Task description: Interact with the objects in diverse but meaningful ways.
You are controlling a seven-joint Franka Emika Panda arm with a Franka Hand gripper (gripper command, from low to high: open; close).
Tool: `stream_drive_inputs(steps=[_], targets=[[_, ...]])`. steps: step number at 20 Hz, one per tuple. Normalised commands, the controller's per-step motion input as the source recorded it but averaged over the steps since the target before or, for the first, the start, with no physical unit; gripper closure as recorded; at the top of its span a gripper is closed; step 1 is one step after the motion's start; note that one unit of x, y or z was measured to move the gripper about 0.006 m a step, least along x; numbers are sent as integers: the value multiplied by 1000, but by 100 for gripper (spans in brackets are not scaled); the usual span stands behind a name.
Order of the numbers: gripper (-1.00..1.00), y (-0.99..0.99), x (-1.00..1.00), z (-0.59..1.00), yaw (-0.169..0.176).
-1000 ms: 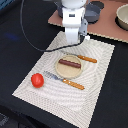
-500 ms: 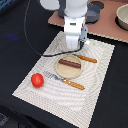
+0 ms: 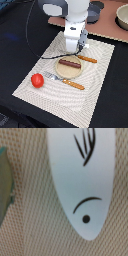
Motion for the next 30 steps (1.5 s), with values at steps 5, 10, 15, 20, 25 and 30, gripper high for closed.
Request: stream_drive_inputs(steps=[5,10,15,20,25,30], targets=[[-100,122,13,1000,-3],[-100,2,94,957,-13],[-100,-218,17,430,-3],[-100,-447,-50,24,6],[-100,-646,-58,-45,0],[-100,-797,-69,-80,0]])
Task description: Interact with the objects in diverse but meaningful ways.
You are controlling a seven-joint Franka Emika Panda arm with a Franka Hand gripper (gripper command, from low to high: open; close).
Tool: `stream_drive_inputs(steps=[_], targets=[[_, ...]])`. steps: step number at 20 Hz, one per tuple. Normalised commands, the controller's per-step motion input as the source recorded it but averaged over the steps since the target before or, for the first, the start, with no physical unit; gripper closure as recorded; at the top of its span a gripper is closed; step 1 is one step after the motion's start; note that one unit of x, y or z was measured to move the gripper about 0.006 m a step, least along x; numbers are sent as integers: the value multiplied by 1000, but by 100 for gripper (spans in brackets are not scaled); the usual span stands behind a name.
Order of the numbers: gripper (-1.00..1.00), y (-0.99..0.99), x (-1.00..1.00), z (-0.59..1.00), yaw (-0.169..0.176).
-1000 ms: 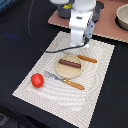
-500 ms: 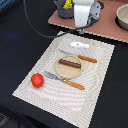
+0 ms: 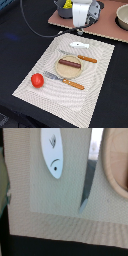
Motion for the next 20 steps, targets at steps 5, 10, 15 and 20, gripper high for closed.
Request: stream_drive_inputs(steps=[5,10,15,20], targets=[[-100,-819,-150,-112,0],[-100,-749,-286,-218,0],[-100,-682,-373,-258,0],[-100,-649,-371,-213,0]])
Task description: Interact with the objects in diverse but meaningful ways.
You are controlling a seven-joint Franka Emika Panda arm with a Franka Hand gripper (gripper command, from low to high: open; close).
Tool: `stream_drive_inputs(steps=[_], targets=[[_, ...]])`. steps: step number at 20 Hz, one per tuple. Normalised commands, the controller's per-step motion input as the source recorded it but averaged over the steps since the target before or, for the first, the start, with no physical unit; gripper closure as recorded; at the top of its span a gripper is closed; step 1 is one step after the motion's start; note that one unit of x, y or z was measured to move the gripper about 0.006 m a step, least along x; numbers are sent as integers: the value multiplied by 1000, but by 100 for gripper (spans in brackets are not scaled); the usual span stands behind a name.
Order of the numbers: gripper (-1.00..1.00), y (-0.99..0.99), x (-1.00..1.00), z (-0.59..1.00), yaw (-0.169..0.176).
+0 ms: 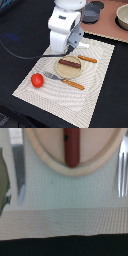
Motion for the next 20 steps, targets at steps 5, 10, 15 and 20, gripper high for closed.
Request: stream_drive_inputs(steps=[5,10,15,20], targets=[[-100,-616,-290,-145,0],[-100,-603,-311,-137,-13],[-100,-505,-142,-21,-152],[-100,-353,-59,0,-221]])
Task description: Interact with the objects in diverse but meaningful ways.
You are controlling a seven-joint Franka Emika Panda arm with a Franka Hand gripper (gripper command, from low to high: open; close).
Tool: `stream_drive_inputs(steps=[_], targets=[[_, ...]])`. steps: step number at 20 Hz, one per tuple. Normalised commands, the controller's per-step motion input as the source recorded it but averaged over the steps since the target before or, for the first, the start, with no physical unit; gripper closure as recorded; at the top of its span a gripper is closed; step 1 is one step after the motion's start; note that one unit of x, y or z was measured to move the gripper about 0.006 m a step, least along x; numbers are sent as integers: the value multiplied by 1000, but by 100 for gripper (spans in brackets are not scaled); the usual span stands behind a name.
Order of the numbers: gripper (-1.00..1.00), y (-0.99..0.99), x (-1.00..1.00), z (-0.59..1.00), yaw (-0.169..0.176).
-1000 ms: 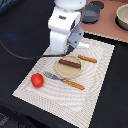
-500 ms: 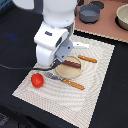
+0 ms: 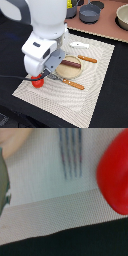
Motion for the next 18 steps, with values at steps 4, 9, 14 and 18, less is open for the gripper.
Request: stream_drive_inputs(steps=[4,9,14,18], targets=[[-100,-360,-83,0,-207],[-100,-217,-17,-2,-120],[-100,-210,-35,-83,-32],[-100,-162,-55,-191,-22]])
